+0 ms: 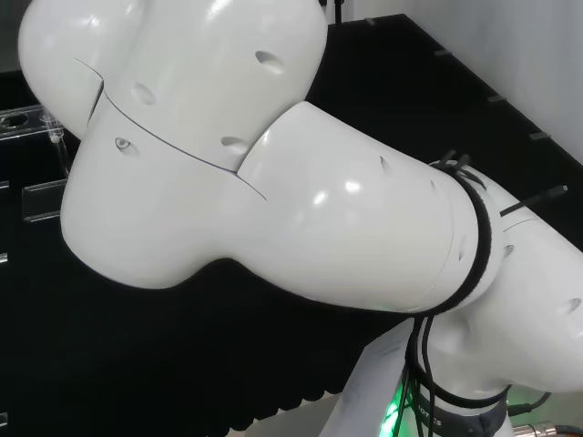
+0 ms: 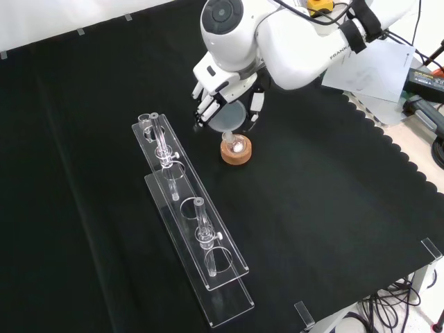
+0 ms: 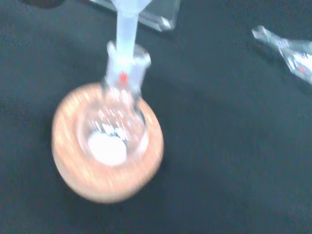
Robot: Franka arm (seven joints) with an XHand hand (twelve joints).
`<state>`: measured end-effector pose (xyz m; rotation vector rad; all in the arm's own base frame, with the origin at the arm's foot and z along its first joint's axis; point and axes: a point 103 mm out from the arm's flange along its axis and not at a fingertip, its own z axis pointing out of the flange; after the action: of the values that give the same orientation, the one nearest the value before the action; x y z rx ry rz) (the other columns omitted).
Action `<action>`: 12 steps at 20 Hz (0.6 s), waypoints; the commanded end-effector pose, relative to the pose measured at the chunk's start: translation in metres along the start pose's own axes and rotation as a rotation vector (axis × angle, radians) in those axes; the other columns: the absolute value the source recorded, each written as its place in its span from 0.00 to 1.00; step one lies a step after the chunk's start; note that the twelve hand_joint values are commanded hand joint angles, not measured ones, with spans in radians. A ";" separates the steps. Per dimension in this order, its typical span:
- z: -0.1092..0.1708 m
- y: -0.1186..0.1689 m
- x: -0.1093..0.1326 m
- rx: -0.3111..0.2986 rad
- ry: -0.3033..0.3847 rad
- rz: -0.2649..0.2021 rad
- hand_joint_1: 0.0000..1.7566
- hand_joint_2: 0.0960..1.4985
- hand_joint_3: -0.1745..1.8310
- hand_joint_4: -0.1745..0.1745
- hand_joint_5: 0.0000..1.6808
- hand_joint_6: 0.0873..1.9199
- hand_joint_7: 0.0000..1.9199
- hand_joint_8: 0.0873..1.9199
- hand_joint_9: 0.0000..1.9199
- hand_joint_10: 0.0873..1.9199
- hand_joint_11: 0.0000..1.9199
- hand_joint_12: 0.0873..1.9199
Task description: Remove the funnel from the round-bottom flask.
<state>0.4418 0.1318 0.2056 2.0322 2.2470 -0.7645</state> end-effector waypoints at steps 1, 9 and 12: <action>-0.020 -0.053 -0.047 -0.030 0.025 0.015 0.41 0.53 0.31 0.36 0.26 0.00 0.28 0.32 0.55 0.19 0.38 0.61; -0.061 -0.069 -0.071 -0.079 -0.007 0.030 0.41 0.52 0.31 0.37 0.26 0.00 0.28 0.32 0.55 0.18 0.37 0.62; -0.074 -0.073 -0.078 -0.094 -0.002 0.047 0.41 0.52 0.31 0.38 0.26 0.00 0.28 0.32 0.55 0.18 0.37 0.62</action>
<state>0.4246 0.1034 0.2679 2.0296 2.2087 -0.6958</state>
